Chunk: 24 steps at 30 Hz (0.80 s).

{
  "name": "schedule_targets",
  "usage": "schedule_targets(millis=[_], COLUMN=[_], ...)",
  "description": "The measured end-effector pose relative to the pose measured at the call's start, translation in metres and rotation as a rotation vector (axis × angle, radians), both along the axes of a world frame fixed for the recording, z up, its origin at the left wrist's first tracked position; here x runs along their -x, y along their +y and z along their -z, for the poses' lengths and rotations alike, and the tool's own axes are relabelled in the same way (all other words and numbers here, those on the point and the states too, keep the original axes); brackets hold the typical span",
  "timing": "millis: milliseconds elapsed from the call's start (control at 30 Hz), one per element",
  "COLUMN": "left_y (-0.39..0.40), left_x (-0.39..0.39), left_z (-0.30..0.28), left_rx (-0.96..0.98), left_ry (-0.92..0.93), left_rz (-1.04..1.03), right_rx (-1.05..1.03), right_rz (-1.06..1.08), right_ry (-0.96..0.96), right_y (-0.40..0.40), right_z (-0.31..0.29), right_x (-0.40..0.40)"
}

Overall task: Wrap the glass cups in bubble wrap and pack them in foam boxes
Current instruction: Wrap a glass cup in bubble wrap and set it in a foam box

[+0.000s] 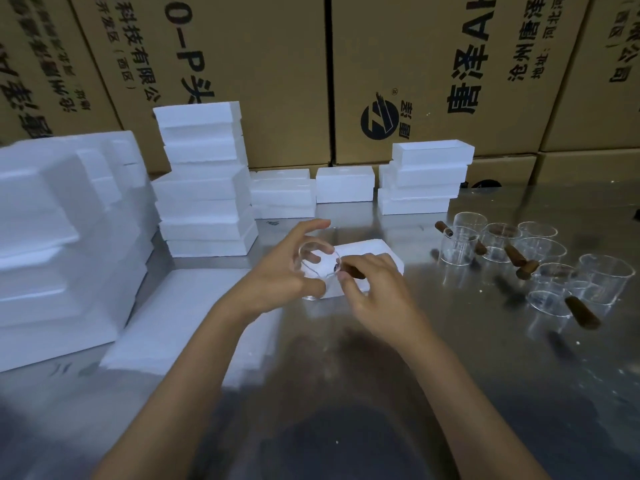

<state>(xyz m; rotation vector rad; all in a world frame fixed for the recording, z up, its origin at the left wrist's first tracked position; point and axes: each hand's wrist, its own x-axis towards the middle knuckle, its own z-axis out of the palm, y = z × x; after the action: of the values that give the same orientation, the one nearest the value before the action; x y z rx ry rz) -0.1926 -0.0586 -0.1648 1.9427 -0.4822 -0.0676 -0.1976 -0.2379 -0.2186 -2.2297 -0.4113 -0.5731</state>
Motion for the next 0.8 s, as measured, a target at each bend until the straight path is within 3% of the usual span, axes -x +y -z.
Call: schedule_targets(millis=[133, 233, 267, 333, 400, 467, 700, 800], left_y=[0.029, 0.049, 0.058, 0.076, 0.09, 0.095, 0.093, 0.087], left_x=[0.01, 0.002, -0.002, -0.011, -0.015, -0.016, -0.016, -0.015], left_z=[0.009, 0.011, 0.012, 0.017, 0.026, 0.032, 0.035, 0.032], left_rx=[0.059, 0.101, 0.055, -0.232, -0.528, -0.642, -0.582, -0.444], left_ry=[0.101, 0.016, -0.028, -0.02, 0.117, 0.179, 0.158, 0.118], left_rz=[0.067, -0.141, -0.277, -0.462, -0.46, -0.45, -0.391, -0.428], right_rx=[0.056, -0.019, -0.09, -0.256, -0.335, -0.314, -0.278, -0.313], right_rz=[-0.026, 0.089, 0.13, 0.208, 0.287, 0.343, 0.384, 0.378], right_ry=[0.067, 0.089, 0.1, 0.104, 0.087, 0.073, 0.032, 0.033], right_y=[0.013, 0.015, 0.014, 0.016, 0.022, 0.027, 0.025, 0.024], right_z=[0.005, 0.011, 0.013, 0.018, 0.025, 0.031, 0.035, 0.032], right_x=[0.013, 0.014, 0.013, 0.012, 0.015, 0.017, 0.024, 0.026])
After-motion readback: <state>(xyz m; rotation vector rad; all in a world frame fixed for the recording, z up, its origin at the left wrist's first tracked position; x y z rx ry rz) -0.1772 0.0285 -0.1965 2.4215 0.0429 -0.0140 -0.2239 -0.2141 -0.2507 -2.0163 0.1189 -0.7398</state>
